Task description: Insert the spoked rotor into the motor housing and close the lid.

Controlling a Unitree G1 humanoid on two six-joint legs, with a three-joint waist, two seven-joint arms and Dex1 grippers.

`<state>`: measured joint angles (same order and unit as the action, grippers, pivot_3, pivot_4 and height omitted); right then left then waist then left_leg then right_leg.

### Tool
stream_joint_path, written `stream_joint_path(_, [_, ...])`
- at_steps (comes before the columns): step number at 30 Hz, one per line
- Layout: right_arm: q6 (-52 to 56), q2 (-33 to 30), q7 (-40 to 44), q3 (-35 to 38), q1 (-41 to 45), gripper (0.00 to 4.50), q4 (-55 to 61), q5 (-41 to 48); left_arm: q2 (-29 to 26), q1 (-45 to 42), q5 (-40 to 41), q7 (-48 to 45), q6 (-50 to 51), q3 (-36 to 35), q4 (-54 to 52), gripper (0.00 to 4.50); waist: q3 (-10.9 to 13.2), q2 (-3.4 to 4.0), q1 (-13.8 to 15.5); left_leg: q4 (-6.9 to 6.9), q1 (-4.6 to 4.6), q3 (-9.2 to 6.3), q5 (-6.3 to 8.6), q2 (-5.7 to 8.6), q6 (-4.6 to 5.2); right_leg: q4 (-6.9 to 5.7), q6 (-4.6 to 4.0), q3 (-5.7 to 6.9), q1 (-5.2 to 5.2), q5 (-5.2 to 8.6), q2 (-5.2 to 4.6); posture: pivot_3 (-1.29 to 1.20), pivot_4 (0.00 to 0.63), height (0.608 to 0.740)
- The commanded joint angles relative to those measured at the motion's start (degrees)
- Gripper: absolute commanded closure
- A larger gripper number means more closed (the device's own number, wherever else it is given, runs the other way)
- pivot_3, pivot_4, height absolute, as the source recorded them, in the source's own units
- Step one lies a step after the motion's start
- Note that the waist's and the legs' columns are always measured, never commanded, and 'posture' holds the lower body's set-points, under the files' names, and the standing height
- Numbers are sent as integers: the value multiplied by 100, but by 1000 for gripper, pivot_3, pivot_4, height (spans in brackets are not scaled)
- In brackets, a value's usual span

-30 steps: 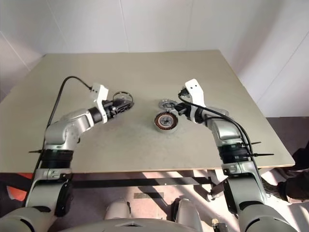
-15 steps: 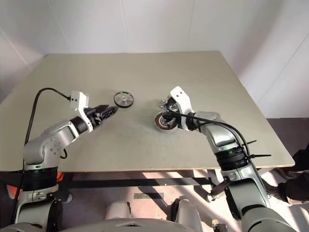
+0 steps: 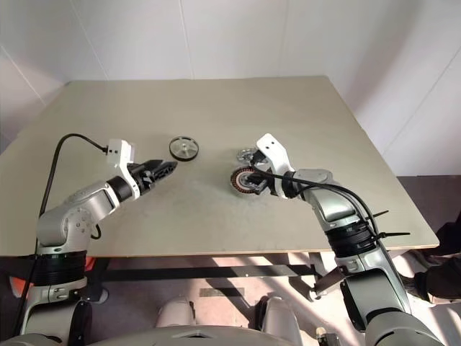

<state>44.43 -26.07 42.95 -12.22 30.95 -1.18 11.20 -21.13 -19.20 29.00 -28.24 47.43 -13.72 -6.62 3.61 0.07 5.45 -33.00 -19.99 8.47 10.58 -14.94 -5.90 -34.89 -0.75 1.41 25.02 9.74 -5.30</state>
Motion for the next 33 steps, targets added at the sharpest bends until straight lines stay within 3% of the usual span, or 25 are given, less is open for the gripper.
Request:
stream_joint_path(1, [-19,27,-40,-47,-4,4463,141,-25,-99,-82,13,17,-133,-15,-49,1413,0,0,0,0,-1,0,0,0,0,1,0,0,0,0,0,0,0,740])
stream_joint_path(17, [-366,290,-76,-92,455,4463,-670,-236,-62,108,142,22,-95,124,-334,1413,-1,-1,-4,-3,1,0,-5,0,-9,-4,-1,0,-1,-1,0,0,0,740])
stream_joint_path(33, [-299,-16,51,-46,226,4463,-341,-210,-198,51,254,-106,-89,284,-238,1413,-2,-2,0,-7,3,-1,-6,0,-10,-12,-1,-1,-1,-1,0,0,0,740])
